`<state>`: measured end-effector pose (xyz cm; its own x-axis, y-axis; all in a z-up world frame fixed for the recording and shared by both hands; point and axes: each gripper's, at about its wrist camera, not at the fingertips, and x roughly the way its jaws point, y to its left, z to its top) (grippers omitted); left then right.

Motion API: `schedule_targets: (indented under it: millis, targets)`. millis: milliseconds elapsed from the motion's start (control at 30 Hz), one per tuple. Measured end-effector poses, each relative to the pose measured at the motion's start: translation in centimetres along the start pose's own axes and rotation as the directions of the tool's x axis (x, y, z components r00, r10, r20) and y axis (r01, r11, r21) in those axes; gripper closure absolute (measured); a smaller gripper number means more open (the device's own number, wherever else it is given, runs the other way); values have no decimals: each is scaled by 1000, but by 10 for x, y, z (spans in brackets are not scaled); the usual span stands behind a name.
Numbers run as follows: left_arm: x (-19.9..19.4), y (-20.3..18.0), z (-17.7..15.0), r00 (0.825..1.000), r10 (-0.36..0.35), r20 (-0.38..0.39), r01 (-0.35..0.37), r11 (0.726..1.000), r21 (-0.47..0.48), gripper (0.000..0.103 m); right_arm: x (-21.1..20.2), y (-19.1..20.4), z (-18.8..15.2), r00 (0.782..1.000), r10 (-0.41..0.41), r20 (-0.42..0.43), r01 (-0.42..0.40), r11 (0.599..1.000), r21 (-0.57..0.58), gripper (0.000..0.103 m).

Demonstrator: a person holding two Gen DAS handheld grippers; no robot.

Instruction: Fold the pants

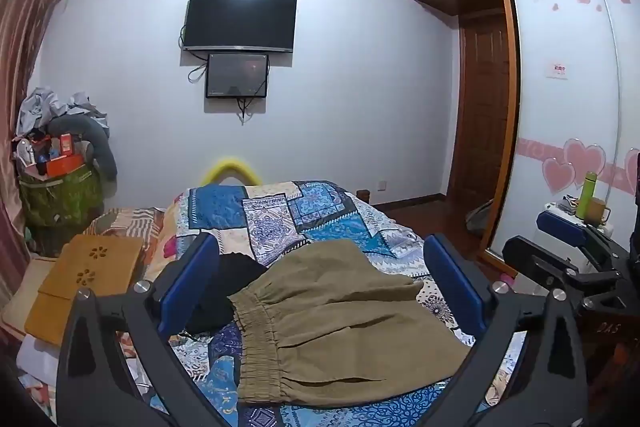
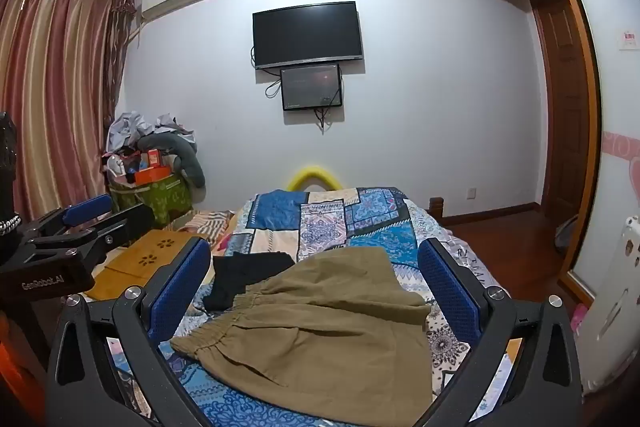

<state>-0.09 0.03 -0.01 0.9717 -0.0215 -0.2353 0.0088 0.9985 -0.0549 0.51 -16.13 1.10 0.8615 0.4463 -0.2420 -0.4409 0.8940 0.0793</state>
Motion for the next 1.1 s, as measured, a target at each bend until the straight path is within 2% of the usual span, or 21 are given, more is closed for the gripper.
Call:
schedule_targets:
  millis: [1100]
  targets:
    - [7,5,-7,999,30,-16,-30,1000,-4,0,2,0,-2,1000,-3,-2,3,1000,3,0]
